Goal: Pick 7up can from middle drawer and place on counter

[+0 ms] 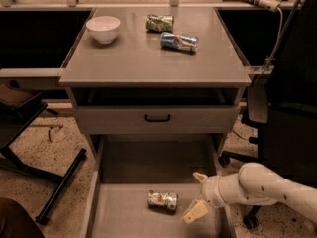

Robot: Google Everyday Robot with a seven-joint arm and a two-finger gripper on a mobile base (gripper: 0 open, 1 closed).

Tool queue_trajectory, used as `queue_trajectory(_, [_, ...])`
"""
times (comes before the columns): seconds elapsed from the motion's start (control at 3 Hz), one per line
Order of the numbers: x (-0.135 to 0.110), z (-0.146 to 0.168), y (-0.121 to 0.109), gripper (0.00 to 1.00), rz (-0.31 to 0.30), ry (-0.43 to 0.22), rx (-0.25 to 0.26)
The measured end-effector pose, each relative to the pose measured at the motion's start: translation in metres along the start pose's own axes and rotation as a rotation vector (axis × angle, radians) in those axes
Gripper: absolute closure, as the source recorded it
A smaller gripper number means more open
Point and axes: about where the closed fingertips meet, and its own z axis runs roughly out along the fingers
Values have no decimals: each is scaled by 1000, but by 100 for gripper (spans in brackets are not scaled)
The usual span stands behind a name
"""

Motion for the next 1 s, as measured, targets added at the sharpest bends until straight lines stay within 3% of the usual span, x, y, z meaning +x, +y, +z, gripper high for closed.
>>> queue_trajectory(0.67, [50,82,8,0,50,-20,83])
queue_trajectory(1.0, [50,82,8,0,50,-20,83])
